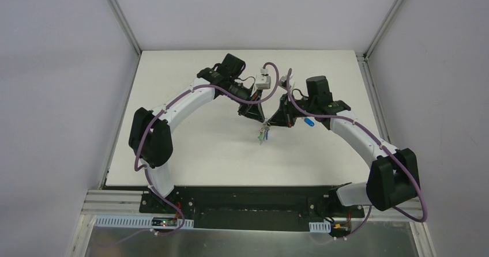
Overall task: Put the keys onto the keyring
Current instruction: Adjust the keyring.
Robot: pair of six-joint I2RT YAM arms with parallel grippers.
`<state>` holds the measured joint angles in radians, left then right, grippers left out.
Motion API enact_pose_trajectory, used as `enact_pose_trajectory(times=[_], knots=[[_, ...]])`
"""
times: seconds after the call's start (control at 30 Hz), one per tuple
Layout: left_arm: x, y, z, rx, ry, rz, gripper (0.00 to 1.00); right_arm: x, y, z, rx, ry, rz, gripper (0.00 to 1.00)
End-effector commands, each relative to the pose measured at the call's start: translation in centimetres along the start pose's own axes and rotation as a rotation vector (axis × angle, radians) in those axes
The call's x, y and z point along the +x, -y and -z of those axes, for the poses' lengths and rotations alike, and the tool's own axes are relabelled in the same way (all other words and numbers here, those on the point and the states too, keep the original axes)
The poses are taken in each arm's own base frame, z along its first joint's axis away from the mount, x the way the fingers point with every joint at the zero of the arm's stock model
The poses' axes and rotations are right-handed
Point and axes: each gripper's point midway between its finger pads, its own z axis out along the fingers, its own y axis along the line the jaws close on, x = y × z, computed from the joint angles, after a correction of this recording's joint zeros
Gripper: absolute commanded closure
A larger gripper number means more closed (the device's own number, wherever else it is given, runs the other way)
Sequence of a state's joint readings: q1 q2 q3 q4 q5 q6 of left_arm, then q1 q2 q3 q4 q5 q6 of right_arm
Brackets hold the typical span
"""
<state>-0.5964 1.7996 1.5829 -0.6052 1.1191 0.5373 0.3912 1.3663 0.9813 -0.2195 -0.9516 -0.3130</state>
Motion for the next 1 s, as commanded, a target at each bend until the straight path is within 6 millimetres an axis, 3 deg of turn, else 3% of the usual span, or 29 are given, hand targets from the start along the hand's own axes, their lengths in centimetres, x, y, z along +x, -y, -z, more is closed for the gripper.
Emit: enact_pose_trajectory(times=[0.0, 0.47, 0.77, 0.97], knots=[[-1.1, 0.6, -0.4, 0.034, 0.026, -0.031, 0.89, -1.0, -0.5, 0.1, -0.033, 0.032, 0.024, 1.00], [-1.8, 0.9, -0.9, 0.040, 0.028, -0.085, 0.82, -1.2, -0.4, -0.3, -0.062, 0.029, -0.045, 1.00], [-3.0, 1.2, 0.3, 0.012, 0.015, -0.191, 0.80, -1.5, 0.3, 0.0, -0.096, 0.060, -0.139, 1.00], [-2.5, 1.5, 0.5, -0.017, -0.065, -0.250, 0.78, -1.8, 0.3, 0.0, -0.109, 0.072, -0.160, 1.00]])
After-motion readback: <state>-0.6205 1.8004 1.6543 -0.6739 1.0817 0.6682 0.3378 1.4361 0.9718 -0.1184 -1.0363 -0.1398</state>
